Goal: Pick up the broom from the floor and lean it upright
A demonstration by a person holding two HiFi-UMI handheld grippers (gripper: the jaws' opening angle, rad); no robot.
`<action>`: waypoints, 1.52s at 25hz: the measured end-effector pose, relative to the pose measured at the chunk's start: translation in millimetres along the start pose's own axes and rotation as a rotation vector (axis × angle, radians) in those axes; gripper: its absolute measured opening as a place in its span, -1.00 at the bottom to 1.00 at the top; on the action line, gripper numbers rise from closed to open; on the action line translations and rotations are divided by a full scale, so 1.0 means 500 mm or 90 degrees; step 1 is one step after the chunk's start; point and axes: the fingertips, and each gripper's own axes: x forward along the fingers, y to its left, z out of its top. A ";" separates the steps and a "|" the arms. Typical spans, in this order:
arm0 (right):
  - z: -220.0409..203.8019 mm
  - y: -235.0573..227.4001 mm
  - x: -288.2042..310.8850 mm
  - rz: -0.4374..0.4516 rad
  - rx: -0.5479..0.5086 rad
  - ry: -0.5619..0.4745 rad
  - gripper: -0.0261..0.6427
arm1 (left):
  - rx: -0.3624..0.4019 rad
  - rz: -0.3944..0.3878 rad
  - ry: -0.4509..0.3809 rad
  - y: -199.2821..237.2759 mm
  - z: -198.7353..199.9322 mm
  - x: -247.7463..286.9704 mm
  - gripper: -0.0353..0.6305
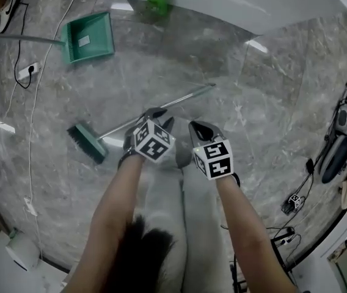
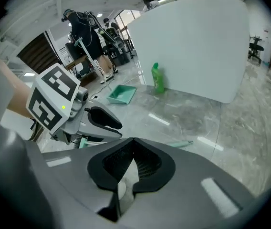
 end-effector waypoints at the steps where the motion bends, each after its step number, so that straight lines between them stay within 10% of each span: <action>1: -0.014 -0.011 0.024 -0.002 0.001 0.008 -0.92 | 0.009 -0.005 0.014 0.002 -0.019 0.027 -0.57; 14: -0.101 -0.099 0.212 0.012 -0.024 0.081 -0.92 | 0.114 -0.011 0.151 0.051 -0.166 0.260 -0.68; 38: -0.080 -0.079 0.220 0.047 -0.039 0.072 -0.92 | 0.116 -0.003 0.154 0.070 -0.156 0.263 -0.66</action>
